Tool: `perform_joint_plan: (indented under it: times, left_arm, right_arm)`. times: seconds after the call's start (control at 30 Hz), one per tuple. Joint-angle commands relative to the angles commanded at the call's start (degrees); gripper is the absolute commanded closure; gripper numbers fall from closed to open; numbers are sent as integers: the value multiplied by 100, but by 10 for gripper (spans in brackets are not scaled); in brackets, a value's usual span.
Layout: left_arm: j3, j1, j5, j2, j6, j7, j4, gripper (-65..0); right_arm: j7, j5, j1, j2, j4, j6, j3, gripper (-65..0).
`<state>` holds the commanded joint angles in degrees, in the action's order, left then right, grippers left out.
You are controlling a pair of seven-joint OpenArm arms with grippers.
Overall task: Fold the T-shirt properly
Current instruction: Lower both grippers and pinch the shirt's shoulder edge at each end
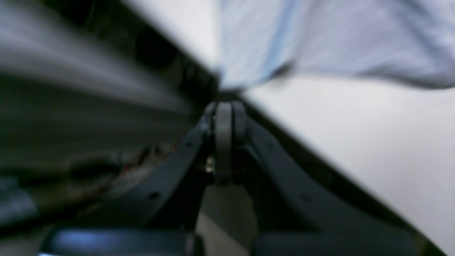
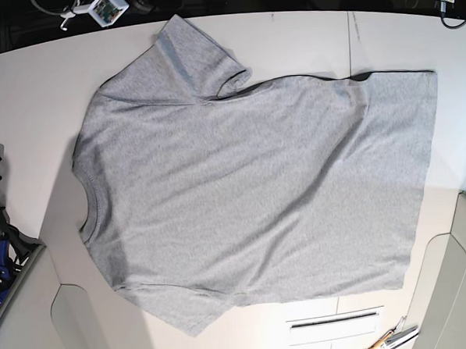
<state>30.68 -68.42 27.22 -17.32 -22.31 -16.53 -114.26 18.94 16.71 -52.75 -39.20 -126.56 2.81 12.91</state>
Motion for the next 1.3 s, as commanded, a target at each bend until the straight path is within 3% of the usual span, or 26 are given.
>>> perform_joint_plan:
  times: [0.07, 0.17, 0.23, 0.37, 0.43, 0.5, 0.6, 0.67, 0.8, 0.87, 1.2, 1.3]
  left_arm:
    - [173, 2, 367, -2, -267, 0, -28, -28]
    - [348, 146, 984, 0, -640, -55, -26, -28]
    - [391, 376, 1311, -2, -649, -326, -26, -28]
    - [396, 1005, 1759, 0, -640, -1346, -26, -28]
    - [396, 1268, 1779, 0, -616, -1670, -26, -28]
    - [396, 1403, 1770, 0, -621, -1718, -26, -29]
    - [396, 1480, 1749, 0, -621, -1716, -26, -40]
    - [396, 1495, 1727, -4, -625, -1714, -26, -118]
    - [396, 1495, 1663, -2, -625, -1674, -26, -266]
    - [396, 1519, 1624, -2, -625, -1541, -26, -295]
    - [396, 1714, 1351, -2, -612, -1390, -11, -295]
    - [396, 1716, 1368, -2, -72, -1364, -11, -295]
  right_arm:
    - [44, 422, 0, 157, 4, 4, -470, 0]
    - [63, 1152, 2, 450, 17, 282, -1220, 0]
    - [63, 1665, 2, 671, 114, 476, -1635, 0]
    - [109, 2159, 269, 1088, 629, 485, -2124, 0]
    - [409, 2382, 476, 1353, 881, 472, -2212, 0]
    - [706, 2371, 623, 1558, 1043, 470, -2216, 0]
    - [728, 2315, 772, 1808, 1176, 468, -2214, 0]
    - [846, 2315, 822, 1862, 1196, 470, -2203, -48]
    - [866, 2186, 831, 1860, 1196, 470, -2199, -324]
    - [861, 2162, 831, 1860, 1198, 468, -2199, -405]
    - [881, 2264, 1204, 2074, 2013, 520, -2188, -411]
    - [1147, 2341, 1346, 2218, 2109, 798, -2179, -411]
